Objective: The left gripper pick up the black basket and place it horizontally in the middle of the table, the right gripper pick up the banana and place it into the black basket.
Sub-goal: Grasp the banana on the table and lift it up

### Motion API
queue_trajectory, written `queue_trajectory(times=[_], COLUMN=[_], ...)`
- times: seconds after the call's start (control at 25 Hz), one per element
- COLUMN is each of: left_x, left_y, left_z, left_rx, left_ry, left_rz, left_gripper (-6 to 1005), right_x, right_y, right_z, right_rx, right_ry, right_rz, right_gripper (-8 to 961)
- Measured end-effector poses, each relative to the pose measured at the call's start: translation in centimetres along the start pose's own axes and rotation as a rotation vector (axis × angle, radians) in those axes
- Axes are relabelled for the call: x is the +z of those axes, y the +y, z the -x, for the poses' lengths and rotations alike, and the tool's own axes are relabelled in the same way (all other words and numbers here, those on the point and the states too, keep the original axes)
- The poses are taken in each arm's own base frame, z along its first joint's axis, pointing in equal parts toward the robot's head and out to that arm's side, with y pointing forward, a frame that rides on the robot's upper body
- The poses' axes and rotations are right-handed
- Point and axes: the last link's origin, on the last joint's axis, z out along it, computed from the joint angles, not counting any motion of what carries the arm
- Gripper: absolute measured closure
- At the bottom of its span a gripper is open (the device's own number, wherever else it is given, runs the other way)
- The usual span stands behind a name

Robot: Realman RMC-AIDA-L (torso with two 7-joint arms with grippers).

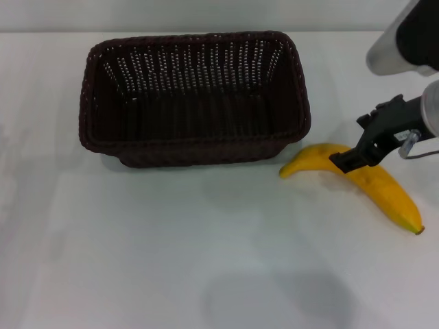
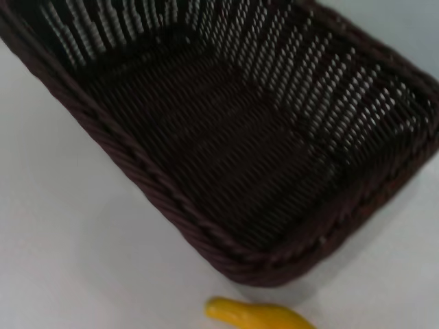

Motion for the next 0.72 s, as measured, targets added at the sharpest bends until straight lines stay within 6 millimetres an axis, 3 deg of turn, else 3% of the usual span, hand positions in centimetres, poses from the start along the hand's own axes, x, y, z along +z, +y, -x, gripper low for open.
queue_trajectory(times=[0.72], left_x=[0.6], left_y=[0.1], left_z=[0.1], left_rx=[-0.003], left_ry=[-0.011], left_rz=[-0.002], left_gripper=[111], right_x=[5.0], right_y=[-1.4], right_z=[-1.9], right_rx=[0.081], right_ry=[0.13], right_rz=[0.021], right_gripper=[146])
